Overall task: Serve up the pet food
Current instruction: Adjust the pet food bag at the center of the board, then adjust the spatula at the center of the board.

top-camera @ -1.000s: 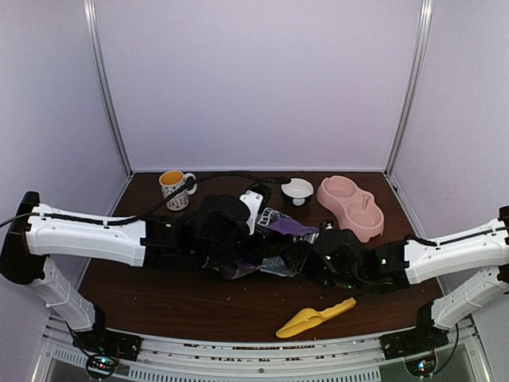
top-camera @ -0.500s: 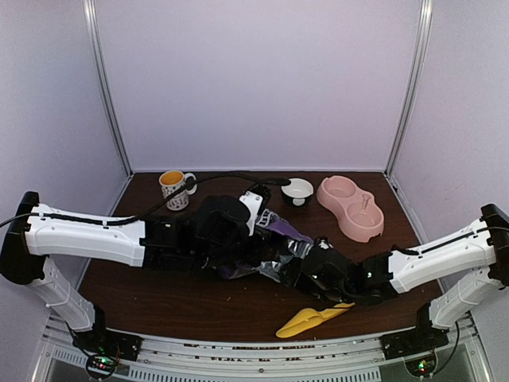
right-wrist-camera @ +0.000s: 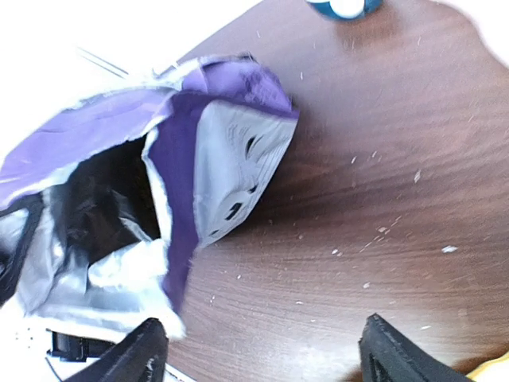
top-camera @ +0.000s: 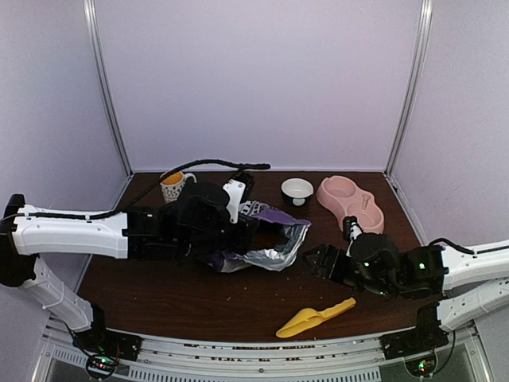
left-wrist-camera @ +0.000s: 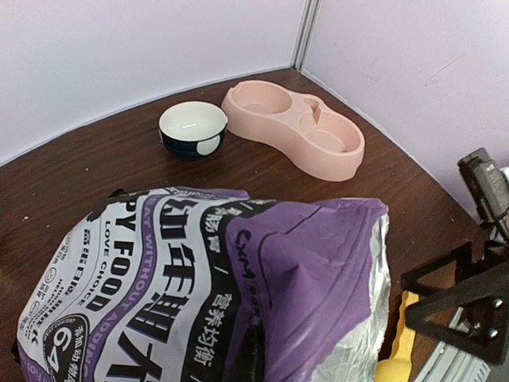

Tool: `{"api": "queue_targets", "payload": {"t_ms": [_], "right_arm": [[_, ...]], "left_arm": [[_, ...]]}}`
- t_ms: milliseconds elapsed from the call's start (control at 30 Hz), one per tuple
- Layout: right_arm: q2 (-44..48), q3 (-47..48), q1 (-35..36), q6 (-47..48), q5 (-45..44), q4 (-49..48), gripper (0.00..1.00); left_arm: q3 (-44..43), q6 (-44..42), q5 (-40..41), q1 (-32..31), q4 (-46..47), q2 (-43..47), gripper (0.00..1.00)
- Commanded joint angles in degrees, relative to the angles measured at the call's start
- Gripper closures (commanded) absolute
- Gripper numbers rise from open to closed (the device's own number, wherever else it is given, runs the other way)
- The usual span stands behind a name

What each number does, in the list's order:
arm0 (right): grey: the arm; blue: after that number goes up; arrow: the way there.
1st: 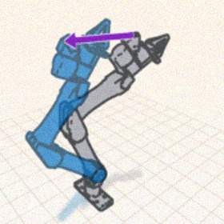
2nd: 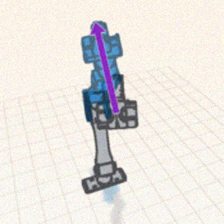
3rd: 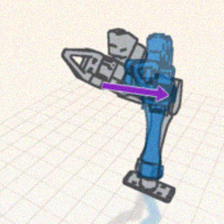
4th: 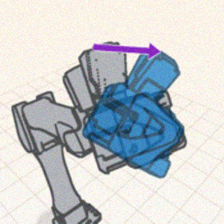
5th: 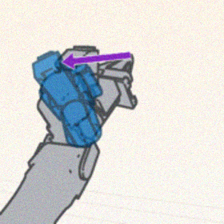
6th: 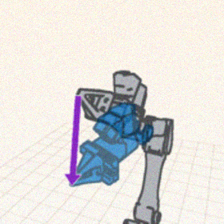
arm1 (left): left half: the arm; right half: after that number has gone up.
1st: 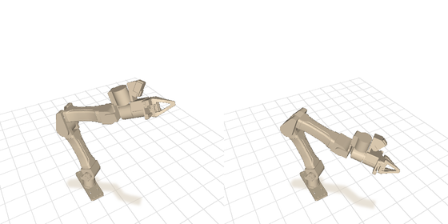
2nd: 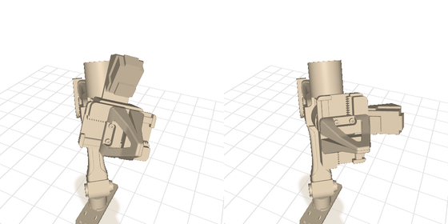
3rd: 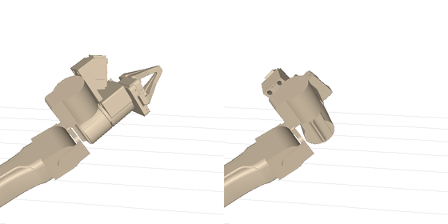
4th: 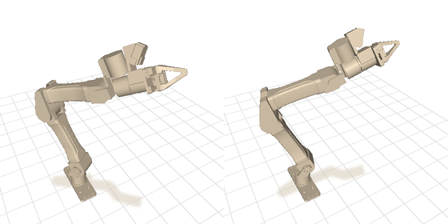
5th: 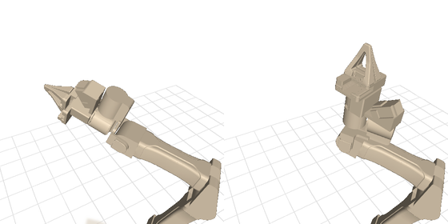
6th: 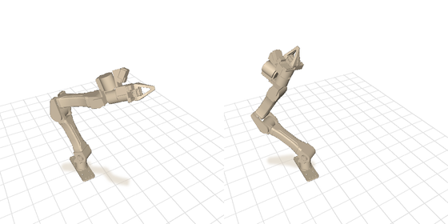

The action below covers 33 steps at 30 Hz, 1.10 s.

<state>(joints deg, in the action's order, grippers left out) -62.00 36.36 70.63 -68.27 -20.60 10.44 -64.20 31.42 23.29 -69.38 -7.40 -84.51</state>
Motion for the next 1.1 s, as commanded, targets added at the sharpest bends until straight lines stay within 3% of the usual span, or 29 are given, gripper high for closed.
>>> {"api": "queue_targets", "payload": {"t_ms": [0, 133, 300, 500, 667, 1067], "right_arm": [[9.34, -5.67, -1.99, 7.38, -2.81, 5.27, 0.12], [17.04, -11.03, -4.18, 9.34, -1.37, 5.84, 0.05], [21.54, -14.98, -4.86, 8.83, -1.41, 10.09, 0.05], [22.75, -19.67, -5.03, 9.16, 3.05, 3.71, 0.05], [18.37, -20.17, -5.06, 9.82, 4.83, 0.37, 0.05], [-0.60, -9.27, -6.71, 16.78, 11.94, 0.78, 0.07]], "left_arm": [[2.41, -0.63, -6.61, 3.37, 0.49, 4.66, 1.00], [1.79, -5.62, -12.33, 5.65, -4.79, 6.74, 1.00], [-2.37, -12.55, -21.55, 7.50, -14.83, 5.78, 1.00], [-3.70, -18.64, -24.48, 8.98, -17.56, 6.07, 1.00], [-1.50, -21.74, -23.88, 10.70, -15.30, 7.96, 1.00], [3.95, -23.45, -21.74, 10.98, -10.78, 11.06, 1.00]]}}
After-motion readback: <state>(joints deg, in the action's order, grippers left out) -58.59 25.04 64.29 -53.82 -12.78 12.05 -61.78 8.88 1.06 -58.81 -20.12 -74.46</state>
